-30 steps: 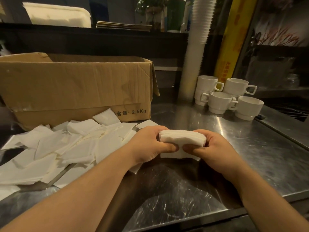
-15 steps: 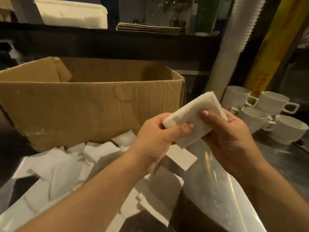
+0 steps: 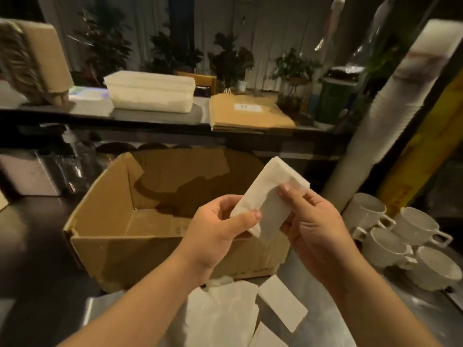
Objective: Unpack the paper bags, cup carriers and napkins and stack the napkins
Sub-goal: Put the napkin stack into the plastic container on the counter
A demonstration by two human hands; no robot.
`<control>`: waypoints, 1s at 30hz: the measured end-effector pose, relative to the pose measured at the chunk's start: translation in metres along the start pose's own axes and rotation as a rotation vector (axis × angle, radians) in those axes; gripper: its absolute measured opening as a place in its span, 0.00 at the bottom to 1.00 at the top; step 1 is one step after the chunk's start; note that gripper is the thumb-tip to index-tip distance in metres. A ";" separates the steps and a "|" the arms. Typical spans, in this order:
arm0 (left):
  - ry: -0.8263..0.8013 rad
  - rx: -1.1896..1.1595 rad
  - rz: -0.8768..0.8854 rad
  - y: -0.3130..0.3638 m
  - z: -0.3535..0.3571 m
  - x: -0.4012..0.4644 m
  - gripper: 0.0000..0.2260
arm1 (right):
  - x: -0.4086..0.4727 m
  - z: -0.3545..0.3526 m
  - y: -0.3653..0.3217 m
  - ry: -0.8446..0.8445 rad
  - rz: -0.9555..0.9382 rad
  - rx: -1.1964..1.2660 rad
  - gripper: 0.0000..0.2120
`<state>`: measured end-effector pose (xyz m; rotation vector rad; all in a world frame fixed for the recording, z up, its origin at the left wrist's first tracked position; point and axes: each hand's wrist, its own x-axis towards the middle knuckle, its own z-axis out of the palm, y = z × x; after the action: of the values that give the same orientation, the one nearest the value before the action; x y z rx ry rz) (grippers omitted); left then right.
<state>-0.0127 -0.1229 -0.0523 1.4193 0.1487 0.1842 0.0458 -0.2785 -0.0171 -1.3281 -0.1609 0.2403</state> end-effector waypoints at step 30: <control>0.248 0.402 -0.111 0.257 -0.213 0.140 0.07 | 0.190 0.269 -0.157 -0.307 0.006 -0.256 0.14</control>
<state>0.0688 0.1495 0.1724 1.7791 0.4898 0.2479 0.1739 -0.0104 0.1947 -1.5401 -0.4588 0.4403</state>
